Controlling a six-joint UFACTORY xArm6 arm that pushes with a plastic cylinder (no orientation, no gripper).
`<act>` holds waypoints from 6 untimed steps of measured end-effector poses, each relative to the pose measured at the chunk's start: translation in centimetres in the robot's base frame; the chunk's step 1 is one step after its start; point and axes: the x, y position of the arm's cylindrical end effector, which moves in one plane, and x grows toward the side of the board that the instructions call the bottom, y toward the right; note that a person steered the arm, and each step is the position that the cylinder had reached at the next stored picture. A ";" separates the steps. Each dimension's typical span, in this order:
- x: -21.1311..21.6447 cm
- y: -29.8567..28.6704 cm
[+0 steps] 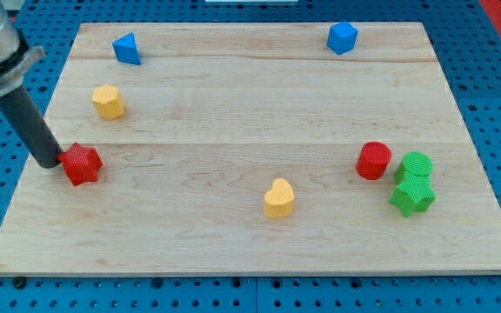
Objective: Push the red star to the centre of the board
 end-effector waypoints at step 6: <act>-1.5 9.4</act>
